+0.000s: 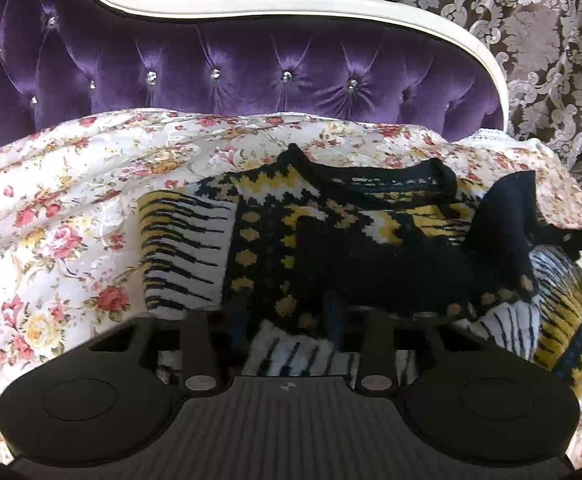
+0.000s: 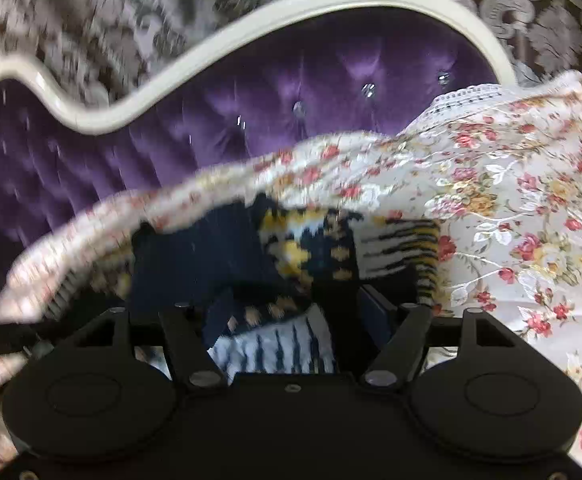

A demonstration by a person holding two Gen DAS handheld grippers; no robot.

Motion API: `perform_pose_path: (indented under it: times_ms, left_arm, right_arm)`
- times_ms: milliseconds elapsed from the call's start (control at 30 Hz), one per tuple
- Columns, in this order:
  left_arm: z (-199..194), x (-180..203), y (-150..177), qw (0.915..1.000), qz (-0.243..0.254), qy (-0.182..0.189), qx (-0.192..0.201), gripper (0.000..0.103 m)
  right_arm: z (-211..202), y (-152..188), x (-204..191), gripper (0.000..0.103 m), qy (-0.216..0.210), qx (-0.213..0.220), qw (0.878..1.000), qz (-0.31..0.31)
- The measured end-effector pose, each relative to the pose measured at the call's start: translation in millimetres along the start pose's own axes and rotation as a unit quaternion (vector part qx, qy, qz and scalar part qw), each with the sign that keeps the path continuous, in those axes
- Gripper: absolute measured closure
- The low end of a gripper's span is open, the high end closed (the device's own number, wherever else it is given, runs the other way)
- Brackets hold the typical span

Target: Fold small clothes

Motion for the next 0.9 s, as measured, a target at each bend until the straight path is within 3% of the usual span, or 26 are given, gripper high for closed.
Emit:
perform_pose_path:
  times_ms: [33,67,100,133,333,433,567,700,900]
  left_arm:
    - [-1,0,0,1.0000,-0.006,0.004,0.001,0.097]
    - [-2,1,1,0.9999,-0.009,0.002,0.005,0.097]
    - [-3,2,2,0.9999,-0.007,-0.001,0.010,0.098]
    - [-5,4,3,0.9999,-0.003,-0.003,0.016,0.098]
    - [-42,10,-8,0.9949,0.016,-0.018,0.098,0.099]
    - [-62,11,-28,0.9879,0.025,-0.031,0.150,0.099]
    - [-66,8,-58,0.9814,0.021,-0.051,0.184,0.099]
    - [-38,2,-76,0.9831,0.017,-0.070,0.169,0.099]
    - [22,-14,-67,0.9876,0.003,-0.105,0.116,0.098]
  right_arm:
    - [2,2,-2,0.036,0.000,-0.001,1.000,-0.006]
    - [2,4,-4,0.043,0.000,-0.001,1.000,-0.012]
    - [2,5,-7,0.072,0.005,-0.002,1.000,-0.020]
    - [1,6,-10,0.090,0.013,-0.006,0.999,-0.029]
    - [-27,-4,-21,0.092,0.009,0.022,0.998,-0.058]
    - [-42,-20,-21,0.092,0.013,0.052,0.997,-0.063]
    - [-41,-41,-20,0.092,0.034,0.073,0.994,-0.075]
    - [-24,-54,-12,0.092,0.039,0.073,0.995,-0.048]
    - [20,-43,-2,0.092,0.065,0.026,0.997,-0.031]
Point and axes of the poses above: each gripper's, at about its wrist camera, not at the fingertips, and z roughly the way its jaws point, x to its right, y to its underside, the point moved 4 cm from there along z, roughly the way its jaws point, and after that the axes turned 7 degrees about -z, right-handed, at the moved point
